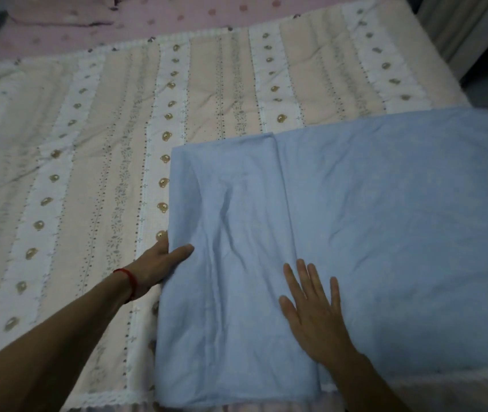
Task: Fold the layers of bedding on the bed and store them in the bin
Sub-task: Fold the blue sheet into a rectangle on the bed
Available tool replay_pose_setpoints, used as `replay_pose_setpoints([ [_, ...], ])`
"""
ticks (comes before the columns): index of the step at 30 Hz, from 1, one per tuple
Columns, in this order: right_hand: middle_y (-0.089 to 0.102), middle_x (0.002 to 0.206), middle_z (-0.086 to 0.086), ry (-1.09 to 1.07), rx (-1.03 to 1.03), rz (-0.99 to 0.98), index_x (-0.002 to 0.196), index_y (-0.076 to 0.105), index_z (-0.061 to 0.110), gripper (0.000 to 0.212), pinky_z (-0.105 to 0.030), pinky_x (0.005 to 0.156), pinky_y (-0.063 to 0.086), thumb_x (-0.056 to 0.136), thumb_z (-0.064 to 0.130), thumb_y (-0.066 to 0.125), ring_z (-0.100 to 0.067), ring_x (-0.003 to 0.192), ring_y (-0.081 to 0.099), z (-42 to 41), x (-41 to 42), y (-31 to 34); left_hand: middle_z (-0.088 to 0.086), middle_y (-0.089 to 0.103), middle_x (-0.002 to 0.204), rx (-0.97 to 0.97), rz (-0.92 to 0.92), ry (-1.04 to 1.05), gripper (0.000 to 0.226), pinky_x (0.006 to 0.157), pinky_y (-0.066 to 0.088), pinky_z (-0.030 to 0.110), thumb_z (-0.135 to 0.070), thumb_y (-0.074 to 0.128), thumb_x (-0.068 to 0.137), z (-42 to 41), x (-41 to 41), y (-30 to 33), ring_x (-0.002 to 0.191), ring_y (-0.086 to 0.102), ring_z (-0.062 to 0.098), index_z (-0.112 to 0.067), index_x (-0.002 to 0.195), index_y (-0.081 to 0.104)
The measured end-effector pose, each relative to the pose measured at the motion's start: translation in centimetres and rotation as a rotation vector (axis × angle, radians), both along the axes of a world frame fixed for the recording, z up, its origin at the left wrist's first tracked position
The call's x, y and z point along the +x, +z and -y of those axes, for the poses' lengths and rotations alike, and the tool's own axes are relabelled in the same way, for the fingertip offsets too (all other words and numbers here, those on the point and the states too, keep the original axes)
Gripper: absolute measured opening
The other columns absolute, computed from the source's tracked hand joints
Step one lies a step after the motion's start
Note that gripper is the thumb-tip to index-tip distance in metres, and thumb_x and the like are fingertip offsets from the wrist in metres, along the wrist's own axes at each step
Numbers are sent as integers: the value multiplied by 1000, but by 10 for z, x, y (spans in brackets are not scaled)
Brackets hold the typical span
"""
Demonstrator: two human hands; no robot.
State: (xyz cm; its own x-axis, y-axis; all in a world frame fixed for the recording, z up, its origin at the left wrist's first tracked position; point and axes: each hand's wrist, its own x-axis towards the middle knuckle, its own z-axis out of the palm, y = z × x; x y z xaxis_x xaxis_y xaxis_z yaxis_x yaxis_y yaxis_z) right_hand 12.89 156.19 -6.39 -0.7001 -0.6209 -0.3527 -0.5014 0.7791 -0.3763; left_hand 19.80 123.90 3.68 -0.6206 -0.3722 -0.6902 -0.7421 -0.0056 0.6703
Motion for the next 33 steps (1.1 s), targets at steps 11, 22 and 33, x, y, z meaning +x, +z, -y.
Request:
replay_pose_setpoints([
  [11,70,129,-1,-719,-616,900,114,68,32,27,-27,88,52,108,32,41,-16,106,68,-39,-71,121,0,64,127,-305,-441,-250,40,95,54,40,-32,49,102,-174,-114,104,111,64,18,-26,141,42],
  [22,70,121,-3,-950,-532,701,109,68,22,17,-33,104,45,104,32,55,-18,104,65,-198,-170,81,14,62,123,-344,-42,-478,67,99,48,47,-51,40,85,-349,-222,13,116,58,35,-23,146,36],
  [33,68,119,-17,-596,151,-139,123,58,12,31,-43,80,53,94,18,48,-37,102,69,-180,-142,50,25,49,130,-793,-46,-282,57,108,42,49,-11,57,95,-187,-203,-68,113,54,45,-32,147,47],
])
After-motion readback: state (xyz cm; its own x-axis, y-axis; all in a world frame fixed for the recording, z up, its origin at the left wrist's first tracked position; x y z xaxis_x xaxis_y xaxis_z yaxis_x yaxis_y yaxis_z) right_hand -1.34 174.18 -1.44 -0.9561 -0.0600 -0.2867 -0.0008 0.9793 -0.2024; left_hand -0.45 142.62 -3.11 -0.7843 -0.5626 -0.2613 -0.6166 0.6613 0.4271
